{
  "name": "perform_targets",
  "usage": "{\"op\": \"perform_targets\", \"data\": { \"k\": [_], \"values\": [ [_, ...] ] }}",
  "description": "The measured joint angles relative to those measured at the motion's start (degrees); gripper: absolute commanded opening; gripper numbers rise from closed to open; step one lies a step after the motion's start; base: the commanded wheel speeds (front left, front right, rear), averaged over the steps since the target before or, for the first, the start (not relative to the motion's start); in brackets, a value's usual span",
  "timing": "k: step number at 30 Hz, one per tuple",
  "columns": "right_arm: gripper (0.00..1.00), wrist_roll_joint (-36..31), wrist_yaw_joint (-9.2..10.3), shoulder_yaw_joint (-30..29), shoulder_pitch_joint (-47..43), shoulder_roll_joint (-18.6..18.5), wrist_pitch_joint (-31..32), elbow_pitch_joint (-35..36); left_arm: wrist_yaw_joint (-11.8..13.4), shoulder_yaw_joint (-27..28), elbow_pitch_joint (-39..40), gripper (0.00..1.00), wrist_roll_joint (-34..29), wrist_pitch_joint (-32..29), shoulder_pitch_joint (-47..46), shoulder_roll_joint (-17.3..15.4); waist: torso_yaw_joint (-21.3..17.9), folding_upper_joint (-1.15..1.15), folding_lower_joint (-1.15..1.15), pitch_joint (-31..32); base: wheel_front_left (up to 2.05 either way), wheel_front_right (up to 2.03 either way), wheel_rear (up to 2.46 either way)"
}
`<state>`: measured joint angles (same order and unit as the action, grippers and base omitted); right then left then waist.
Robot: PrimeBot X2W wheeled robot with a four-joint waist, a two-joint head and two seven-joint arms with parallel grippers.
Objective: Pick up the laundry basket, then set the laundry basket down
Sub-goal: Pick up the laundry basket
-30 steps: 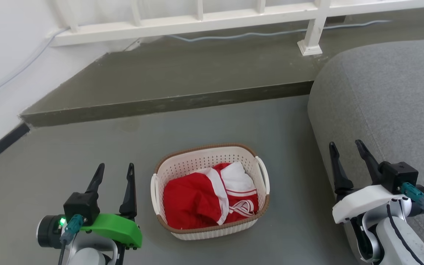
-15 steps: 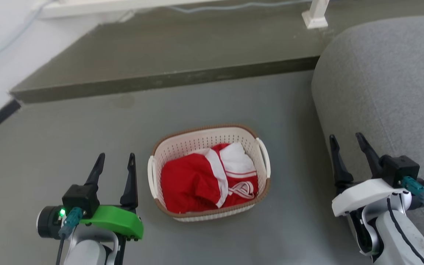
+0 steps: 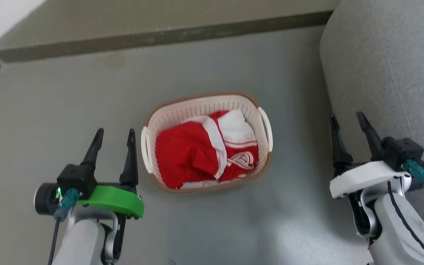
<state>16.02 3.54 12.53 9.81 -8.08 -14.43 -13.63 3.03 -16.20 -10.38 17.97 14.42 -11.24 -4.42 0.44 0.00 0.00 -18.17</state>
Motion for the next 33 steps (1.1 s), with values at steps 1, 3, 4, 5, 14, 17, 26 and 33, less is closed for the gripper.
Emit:
{"op": "perform_targets", "data": {
  "k": [1,3,4,5,14,17,26,33],
  "values": [
    [1.0,-0.01,0.0,0.0,0.33,0.05,0.0,0.03,-0.01,-0.04,0.05,1.0,0.0,0.0,-0.4,0.03,-0.02,0.0,0.0,-0.71,0.0,0.0,0.0],
    [1.0,-0.07,0.0,0.0,0.86,0.21,0.0,0.19,-0.04,-0.16,0.09,1.0,-0.01,0.0,-1.23,0.09,-0.06,0.0,0.0,-2.15,0.0,0.0,0.0],
    [1.0,-0.08,0.0,0.01,1.12,0.3,0.0,0.22,-0.05,-0.21,0.11,1.0,-0.01,0.0,-1.6,0.13,-0.08,0.0,0.0,-2.86,0.0,0.0,0.0],
    [1.0,-0.11,0.0,0.02,1.46,0.41,0.0,0.23,-0.07,-0.25,0.1,1.0,-0.01,0.0,-1.96,0.15,-0.1,0.0,0.0,-3.61,0.0,0.0,0.0],
    [1.0,-0.57,0.0,0.19,4.66,0.86,0.0,0.41,-0.56,-0.55,-0.21,1.0,-0.03,0.0,-4.71,0.37,-0.21,0.0,0.0,-10.23,0.0,0.0,0.0],
    [1.0,-1.02,0.0,0.54,5.29,0.96,0.0,0.41,-0.57,-0.56,-0.31,1.0,-0.03,0.01,-5.37,0.44,-0.22,0.0,0.0,-11.73,0.0,0.0,0.0],
    [1.0,-1.14,-0.08,0.8,8.37,1.23,0.0,-0.43,-0.69,-0.66,-1.48,1.0,-0.03,0.01,-8.71,1.1,-0.1,0.0,0.01,-18.43,0.0,0.0,0.0],
    [1.0,-1.56,-0.32,1.26,11.83,1.37,0.0,-1.12,-1.0,-0.65,-2.37,1.0,0.0,0.01,-11.63,1.36,0.08,0.0,0.01,-23.66,0.0,0.0,0.0]
  ]
}}
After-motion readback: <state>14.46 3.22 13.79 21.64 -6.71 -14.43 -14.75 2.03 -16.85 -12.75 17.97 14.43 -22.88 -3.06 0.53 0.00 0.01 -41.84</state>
